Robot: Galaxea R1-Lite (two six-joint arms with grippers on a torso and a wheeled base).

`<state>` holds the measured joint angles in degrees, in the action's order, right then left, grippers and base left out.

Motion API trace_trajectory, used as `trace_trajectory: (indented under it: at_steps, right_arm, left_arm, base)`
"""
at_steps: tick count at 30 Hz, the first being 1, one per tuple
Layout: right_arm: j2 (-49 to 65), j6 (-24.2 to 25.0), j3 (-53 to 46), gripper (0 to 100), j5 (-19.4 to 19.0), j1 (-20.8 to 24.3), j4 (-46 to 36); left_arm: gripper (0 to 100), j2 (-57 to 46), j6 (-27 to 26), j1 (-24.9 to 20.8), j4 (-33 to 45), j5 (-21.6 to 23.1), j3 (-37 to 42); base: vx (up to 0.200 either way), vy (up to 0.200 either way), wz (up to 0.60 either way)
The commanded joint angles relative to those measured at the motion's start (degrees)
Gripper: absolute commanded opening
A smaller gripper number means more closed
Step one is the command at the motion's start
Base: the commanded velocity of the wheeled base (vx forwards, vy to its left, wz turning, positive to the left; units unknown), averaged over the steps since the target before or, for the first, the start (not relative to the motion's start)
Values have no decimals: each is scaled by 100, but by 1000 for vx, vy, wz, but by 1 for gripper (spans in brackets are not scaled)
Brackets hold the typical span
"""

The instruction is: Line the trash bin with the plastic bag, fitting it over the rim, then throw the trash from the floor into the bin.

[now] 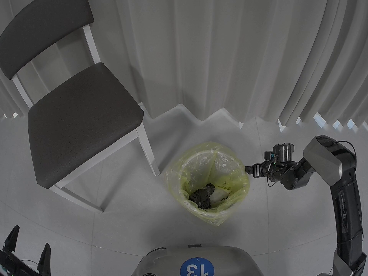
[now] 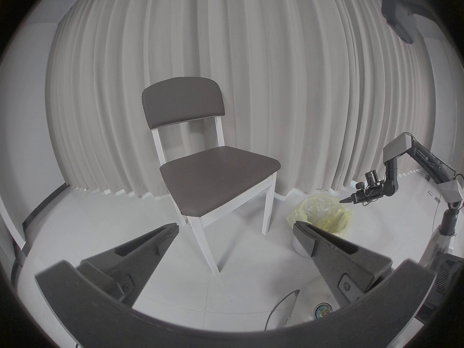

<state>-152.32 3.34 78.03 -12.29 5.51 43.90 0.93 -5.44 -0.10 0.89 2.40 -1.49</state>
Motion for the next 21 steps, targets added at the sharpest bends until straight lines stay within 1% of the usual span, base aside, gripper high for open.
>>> trace_trajectory:
  at_steps: [1, 2, 3, 4, 7, 10, 12, 15, 16, 17, 19, 20, 21]
  right_arm:
    - [-799, -308, 1707, 100, -2, 99, -1366]
    - [-817, -308, 1742, 100, -2, 99, -1393]
    - [-975, -325, 2093, 100, -2, 117, -1727]
    - [-1036, -343, 2234, 100, -2, 117, -1876]
    - [-1142, -536, 2410, 100, -10, 117, -2193]
    - [-1107, -712, 2366, 100, -10, 117, -2254]
    - [-1072, -668, 2295, 100, -19, 99, -2237]
    - [-553, -624, 1794, 100, -204, -94, -2131]
    - [-553, -624, 1794, 100, -204, -94, -2131]
    - [-105, -624, 1293, 100, -388, -235, -1946]
    - [212, -624, 907, 100, -459, -366, -1683]
    - [238, -624, 880, 100, -450, -375, -1665]
    - [546, -633, 494, 100, -467, -498, -1375]
  left_arm:
    - [100, -93, -89, 1, -1, -3, -1]
    - [100, -93, -89, 1, -1, -3, -1]
    - [100, -93, -80, 1, -1, -3, -1]
    - [100, -93, -89, 1, -1, -3, -1]
    - [100, -93, -80, 1, -1, -3, -1]
    - [100, -93, -80, 1, -1, -3, -1]
    - [100, -93, -72, 1, -1, -3, -1]
    - [100, -93, -72, 1, -1, -12, -1]
    - [100, -93, -72, 1, -1, -12, -1]
    - [100, -93, -72, 1, -1, -12, -1]
    - [100, -93, -72, 1, -1, -3, -1]
    - [100, -93, -72, 1, -1, -12, -1]
    - [100, -93, -28, 1, -1, -12, -9]
  base:
    - [0, 0, 0]
    - [0, 0, 0]
    - [0, 0, 0]
    - [0, 0, 0]
    - [0, 0, 0]
    - [0, 0, 0]
    - [0, 0, 0]
    - [0, 0, 0]
    - [0, 0, 0]
    - [0, 0, 0]
    - [0, 0, 0]
    - [0, 0, 0]
    - [0, 0, 0]
